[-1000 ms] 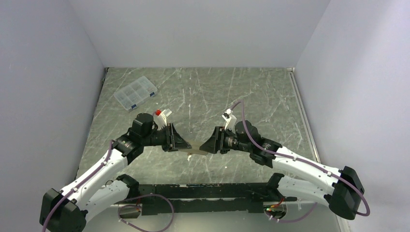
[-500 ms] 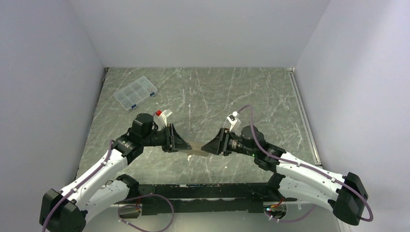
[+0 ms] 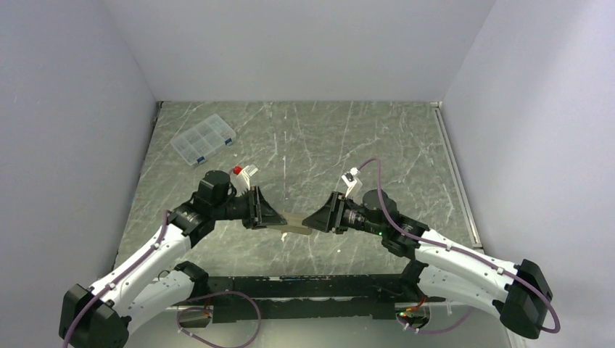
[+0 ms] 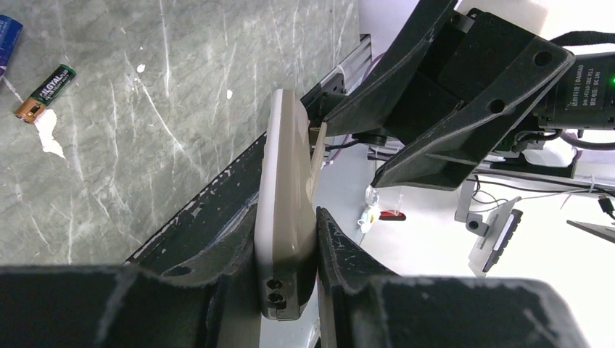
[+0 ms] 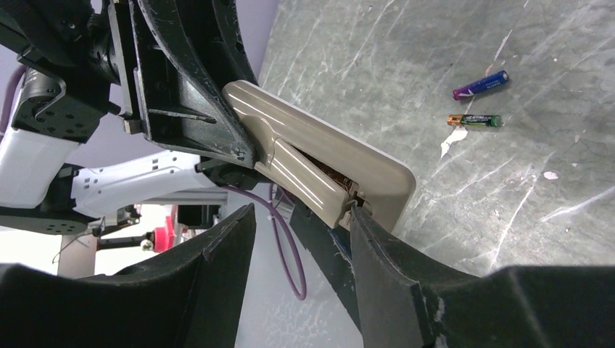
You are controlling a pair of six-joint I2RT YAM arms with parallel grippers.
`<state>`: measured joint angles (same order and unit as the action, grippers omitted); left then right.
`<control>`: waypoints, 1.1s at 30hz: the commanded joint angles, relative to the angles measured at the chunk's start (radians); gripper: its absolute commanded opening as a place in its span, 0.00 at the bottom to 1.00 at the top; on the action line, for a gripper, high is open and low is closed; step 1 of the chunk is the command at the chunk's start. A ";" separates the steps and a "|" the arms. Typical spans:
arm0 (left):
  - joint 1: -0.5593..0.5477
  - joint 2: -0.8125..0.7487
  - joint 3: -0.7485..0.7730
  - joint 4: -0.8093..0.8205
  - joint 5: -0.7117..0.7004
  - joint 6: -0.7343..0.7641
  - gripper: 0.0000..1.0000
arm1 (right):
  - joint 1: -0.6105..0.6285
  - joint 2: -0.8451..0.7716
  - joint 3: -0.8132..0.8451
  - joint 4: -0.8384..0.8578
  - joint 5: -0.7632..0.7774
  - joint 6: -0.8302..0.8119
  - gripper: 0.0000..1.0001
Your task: Load the batteries into the remote control
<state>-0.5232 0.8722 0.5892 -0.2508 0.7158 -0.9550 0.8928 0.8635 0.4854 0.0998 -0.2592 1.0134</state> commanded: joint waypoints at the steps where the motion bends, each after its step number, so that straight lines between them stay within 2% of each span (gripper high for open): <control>1: -0.003 0.001 0.026 0.033 -0.022 0.013 0.00 | 0.011 -0.017 0.061 -0.020 0.021 -0.020 0.53; 23: -0.003 0.141 0.032 0.105 -0.035 0.008 0.00 | 0.002 0.008 0.048 -0.130 0.123 -0.071 0.54; 33: -0.003 0.235 0.074 0.057 -0.103 0.076 0.00 | -0.003 0.030 0.064 -0.223 0.221 -0.122 0.54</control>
<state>-0.5232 1.0752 0.5961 -0.2070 0.6483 -0.9325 0.8936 0.8879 0.5026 -0.0826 -0.1116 0.9329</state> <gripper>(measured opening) 0.301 0.542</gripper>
